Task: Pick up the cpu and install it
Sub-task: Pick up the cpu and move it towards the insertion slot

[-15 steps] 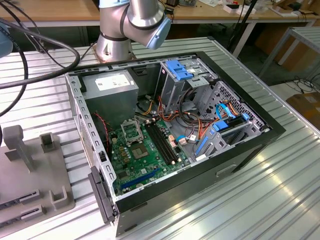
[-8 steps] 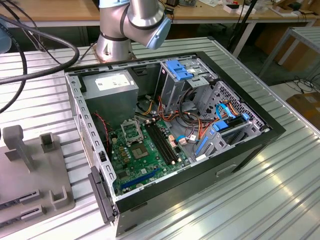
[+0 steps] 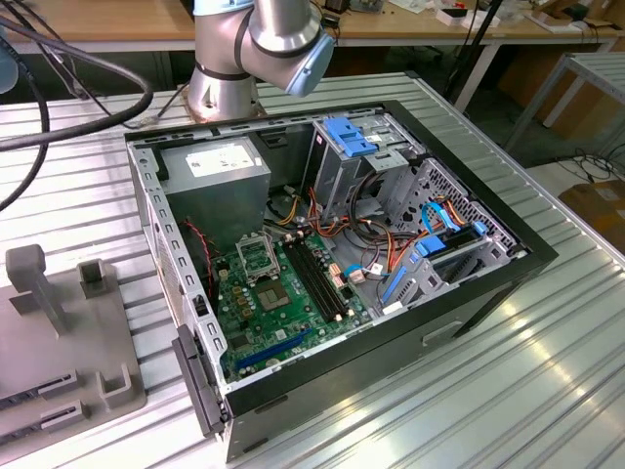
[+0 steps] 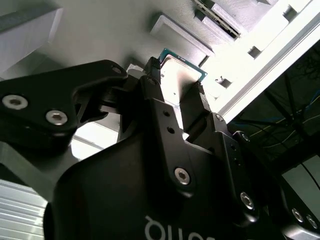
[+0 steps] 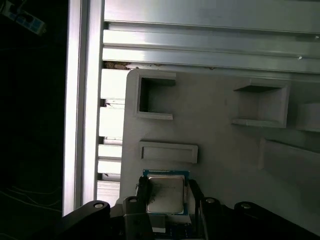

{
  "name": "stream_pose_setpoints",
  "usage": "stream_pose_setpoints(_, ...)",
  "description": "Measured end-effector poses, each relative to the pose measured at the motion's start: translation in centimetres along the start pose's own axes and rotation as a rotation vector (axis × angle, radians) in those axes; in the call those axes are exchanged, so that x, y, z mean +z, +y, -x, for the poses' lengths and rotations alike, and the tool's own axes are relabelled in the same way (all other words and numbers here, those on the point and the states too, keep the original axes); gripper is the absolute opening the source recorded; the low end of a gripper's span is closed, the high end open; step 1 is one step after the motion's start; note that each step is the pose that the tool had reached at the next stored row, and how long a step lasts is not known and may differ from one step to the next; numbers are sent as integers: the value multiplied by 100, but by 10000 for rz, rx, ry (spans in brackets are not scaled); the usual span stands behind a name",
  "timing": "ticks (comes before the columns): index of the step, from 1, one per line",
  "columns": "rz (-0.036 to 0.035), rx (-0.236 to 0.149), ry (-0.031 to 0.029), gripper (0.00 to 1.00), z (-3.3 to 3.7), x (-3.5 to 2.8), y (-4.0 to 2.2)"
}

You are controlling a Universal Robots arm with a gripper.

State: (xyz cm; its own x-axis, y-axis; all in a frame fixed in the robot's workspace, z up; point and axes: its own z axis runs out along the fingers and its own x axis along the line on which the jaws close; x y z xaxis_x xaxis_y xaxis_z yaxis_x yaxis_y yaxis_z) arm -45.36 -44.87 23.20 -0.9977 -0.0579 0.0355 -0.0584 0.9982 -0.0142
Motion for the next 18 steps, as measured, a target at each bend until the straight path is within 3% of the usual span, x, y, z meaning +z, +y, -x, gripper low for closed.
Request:
stream_pose_setpoints(9,1,-1,14,41,-3,-98,-1)
stream_pose_setpoints(18,0,0,17,41,-5,-124,-2)
